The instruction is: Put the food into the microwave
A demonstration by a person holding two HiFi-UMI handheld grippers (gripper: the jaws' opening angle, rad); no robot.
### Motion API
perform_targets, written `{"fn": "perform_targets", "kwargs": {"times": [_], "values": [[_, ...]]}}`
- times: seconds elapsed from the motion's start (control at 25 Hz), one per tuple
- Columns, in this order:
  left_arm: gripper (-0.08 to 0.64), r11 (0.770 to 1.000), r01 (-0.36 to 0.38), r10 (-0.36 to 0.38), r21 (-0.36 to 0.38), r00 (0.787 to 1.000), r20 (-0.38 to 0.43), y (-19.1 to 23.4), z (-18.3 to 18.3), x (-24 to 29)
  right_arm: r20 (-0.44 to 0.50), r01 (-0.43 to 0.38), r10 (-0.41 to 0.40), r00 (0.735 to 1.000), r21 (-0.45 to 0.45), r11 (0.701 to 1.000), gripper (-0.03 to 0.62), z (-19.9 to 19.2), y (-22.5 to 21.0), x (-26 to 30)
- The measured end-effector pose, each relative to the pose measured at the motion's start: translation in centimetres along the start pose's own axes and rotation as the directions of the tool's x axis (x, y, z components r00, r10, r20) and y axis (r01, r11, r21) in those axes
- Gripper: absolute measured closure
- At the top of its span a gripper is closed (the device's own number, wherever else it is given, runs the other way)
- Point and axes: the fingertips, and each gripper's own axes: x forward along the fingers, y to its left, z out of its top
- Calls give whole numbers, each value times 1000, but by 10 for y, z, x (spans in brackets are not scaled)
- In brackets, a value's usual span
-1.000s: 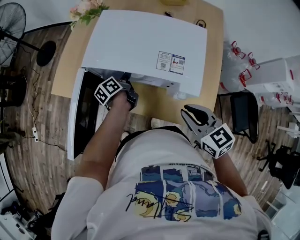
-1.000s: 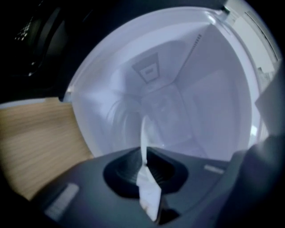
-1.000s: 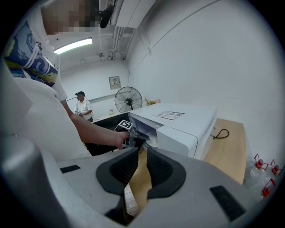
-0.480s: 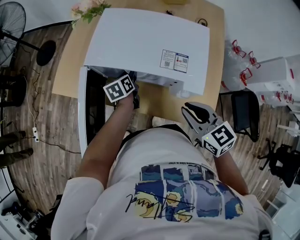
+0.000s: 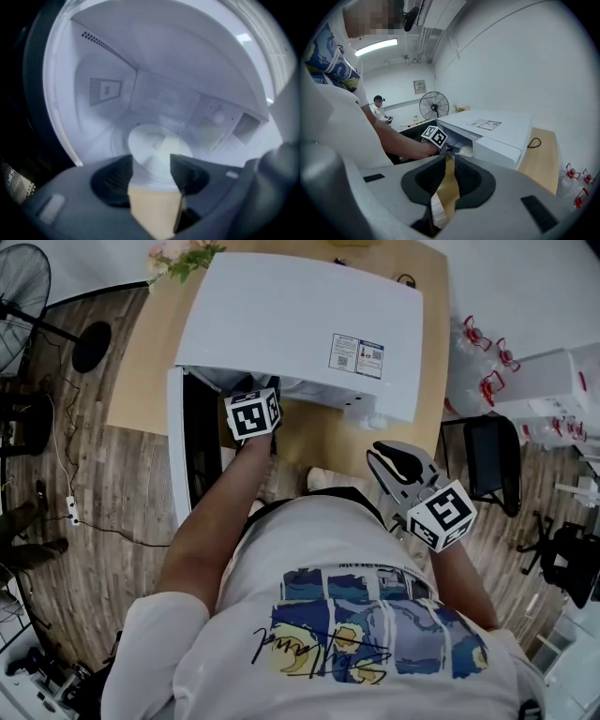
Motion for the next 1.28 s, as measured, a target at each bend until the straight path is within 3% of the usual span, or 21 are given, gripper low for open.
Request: {"fn": "perform_targets", "kwargs": {"times": [0.32, 0.6, 0.92, 1.28], "values": [[308, 993, 66, -69, 100, 997, 29, -9, 2, -30, 14, 28, -29, 999, 17, 999, 538, -2, 18, 2], [308, 956, 166, -179, 242, 983, 35, -28, -5, -71, 37, 36, -37, 999, 23, 999, 549, -3, 50, 12], [344, 862, 332, -352, 384, 936, -18, -40, -31, -128, 61, 65, -67, 996, 39, 997, 563, -8, 91, 16], [397, 743, 451, -483, 495, 873, -70, -38, -59, -196, 89, 93, -99, 991, 67, 993, 571, -19, 141, 19]]}}
